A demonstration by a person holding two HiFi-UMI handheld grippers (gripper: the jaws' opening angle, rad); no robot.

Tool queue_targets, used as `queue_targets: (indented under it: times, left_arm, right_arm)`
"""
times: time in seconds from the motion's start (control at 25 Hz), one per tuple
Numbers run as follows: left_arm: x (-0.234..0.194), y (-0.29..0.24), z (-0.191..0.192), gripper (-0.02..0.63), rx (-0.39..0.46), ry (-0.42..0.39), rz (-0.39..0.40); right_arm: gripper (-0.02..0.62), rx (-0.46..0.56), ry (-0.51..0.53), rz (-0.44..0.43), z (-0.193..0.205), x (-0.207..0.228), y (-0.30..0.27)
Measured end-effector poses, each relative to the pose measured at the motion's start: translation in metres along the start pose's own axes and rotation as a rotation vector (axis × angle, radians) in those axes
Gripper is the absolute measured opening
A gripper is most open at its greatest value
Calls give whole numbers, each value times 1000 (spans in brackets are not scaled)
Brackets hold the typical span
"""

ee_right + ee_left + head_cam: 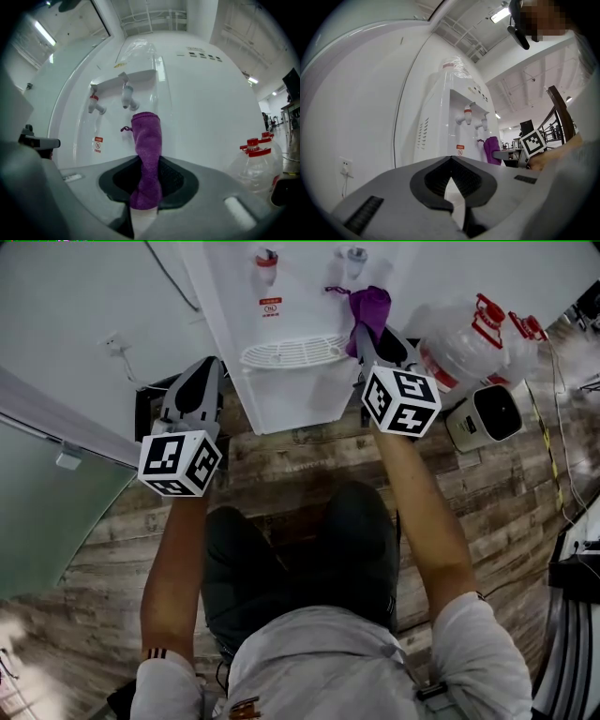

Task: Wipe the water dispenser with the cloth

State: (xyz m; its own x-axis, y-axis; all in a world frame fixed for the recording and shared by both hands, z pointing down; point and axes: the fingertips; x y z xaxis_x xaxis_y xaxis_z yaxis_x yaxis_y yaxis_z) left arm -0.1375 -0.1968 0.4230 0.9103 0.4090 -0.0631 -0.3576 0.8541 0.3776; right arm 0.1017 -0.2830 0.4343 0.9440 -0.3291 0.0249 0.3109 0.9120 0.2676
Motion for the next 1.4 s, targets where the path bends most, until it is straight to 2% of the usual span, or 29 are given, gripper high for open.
queue_targets:
  times: [0.52, 0.72, 0.88, 1.08, 1.4]
  left_arm:
    - [1, 13, 1, -2, -8, -5, 1]
    - [5, 13, 6, -2, -10, 2, 7]
    - [10, 15, 12, -2, -19, 5, 15]
    - [14, 17, 25, -2, -28, 12, 34]
    - [16, 34, 52, -2, -54, -9, 65]
  right_arm:
    - [98, 1, -14, 47, -1, 44, 16]
    - [98, 21, 2, 20, -8, 37, 28]
    - [98, 56, 0, -38, -15, 4, 43]
    - [98, 87, -5, -155, -10, -66, 56]
    - [98, 56, -50, -336, 42, -182, 74]
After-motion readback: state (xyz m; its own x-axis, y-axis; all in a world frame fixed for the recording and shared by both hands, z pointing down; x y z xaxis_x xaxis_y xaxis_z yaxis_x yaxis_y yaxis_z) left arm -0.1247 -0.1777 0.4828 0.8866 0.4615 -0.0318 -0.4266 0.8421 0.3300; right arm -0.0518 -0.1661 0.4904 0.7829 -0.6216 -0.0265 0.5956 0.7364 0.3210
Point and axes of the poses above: the fingertips, and each gripper's own axes: y backward along the fingers, x to its right, z out of its underside, and after that the axes turned 15 degrees about x, right-handed
